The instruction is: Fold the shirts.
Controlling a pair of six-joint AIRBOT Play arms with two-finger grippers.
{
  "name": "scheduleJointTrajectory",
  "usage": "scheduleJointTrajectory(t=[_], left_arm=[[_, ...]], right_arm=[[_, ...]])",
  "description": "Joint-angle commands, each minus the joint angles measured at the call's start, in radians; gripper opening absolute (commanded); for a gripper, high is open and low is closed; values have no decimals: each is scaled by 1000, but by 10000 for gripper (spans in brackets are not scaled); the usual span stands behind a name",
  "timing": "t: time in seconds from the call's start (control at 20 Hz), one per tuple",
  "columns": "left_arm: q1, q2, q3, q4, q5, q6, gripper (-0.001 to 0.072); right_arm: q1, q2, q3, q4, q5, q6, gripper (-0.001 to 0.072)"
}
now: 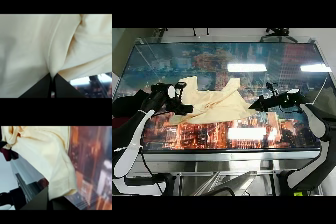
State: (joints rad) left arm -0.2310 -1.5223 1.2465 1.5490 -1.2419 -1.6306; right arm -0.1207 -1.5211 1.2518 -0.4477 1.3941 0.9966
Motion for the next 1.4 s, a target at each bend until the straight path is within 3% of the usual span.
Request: scheduleJointTrajectory(t=[0.0, 0.2, 0.4, 0.65, 0.75, 1.0, 1.1, 1.2, 1.25, 1.35], left_arm=[[26, 23, 43, 1, -55, 14, 13], [79, 45, 42, -19, -99, 29, 13], [121, 219, 74, -241, -59, 127, 13], [237, 478, 372, -472, -35, 151, 13], [321, 582, 511, -506, -30, 150, 13], [629, 809, 713, -452, 68, 176, 13], [751, 833, 687, -452, 71, 183, 13], [799, 814, 561, -526, 56, 183, 14], [789, 780, 476, -605, 34, 207, 14], [703, 692, 312, -757, 9, 334, 14]], right_arm=[[0, 3, 1, 11, 2, -4, 12], [-2, 35, 11, 62, 2, -29, 12], [-9, 177, 101, 96, 3, -32, 12], [-34, 483, 385, 124, -47, -63, 12], [-87, 633, 509, 73, -134, -71, 13], [-239, 928, 629, -265, -394, -66, 11], [-290, 910, 628, -262, -417, -69, 11], [-332, 792, 628, -200, -348, -31, 11], [-332, 703, 628, -152, -274, -8, 12], [-290, 502, 626, -16, -96, -39, 12]])
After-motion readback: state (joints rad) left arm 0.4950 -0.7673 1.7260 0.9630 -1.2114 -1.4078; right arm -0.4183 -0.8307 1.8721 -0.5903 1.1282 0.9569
